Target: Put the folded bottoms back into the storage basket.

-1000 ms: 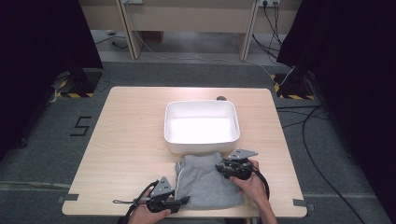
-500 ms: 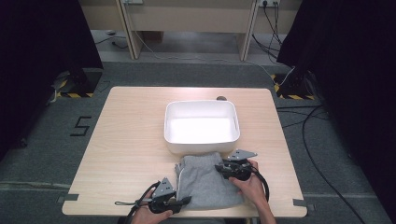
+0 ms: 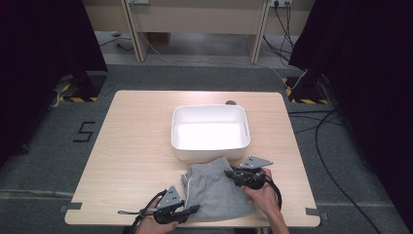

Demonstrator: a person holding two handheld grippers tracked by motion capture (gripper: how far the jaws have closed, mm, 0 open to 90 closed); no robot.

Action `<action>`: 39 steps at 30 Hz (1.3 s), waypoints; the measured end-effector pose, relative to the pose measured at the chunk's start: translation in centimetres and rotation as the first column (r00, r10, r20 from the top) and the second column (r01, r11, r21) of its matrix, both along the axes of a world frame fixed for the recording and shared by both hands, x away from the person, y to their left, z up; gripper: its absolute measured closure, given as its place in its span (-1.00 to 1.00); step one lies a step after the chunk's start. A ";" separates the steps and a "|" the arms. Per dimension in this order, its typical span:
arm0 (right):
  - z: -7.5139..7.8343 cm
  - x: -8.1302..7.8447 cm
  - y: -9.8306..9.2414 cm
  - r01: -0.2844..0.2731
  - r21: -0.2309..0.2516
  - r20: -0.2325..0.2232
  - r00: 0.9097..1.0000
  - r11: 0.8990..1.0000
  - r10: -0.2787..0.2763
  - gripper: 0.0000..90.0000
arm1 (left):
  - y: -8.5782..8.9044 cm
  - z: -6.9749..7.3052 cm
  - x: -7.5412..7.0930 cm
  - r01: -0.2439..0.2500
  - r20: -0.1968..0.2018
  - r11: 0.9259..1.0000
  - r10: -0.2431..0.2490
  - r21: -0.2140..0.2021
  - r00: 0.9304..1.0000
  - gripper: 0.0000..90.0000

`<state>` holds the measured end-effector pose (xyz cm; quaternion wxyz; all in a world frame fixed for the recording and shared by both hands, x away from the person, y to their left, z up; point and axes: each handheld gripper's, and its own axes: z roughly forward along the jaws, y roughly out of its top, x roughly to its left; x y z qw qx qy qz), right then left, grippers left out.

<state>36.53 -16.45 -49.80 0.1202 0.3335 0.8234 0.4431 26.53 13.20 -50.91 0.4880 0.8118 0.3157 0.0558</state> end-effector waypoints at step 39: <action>8.3 -2.6 -1.3 -0.064 0.090 0.176 0.983 0.994 0.047 0.64 | 0.2 8.2 -1.4 0.067 0.107 0.994 -0.058 -0.081 0.993 0.56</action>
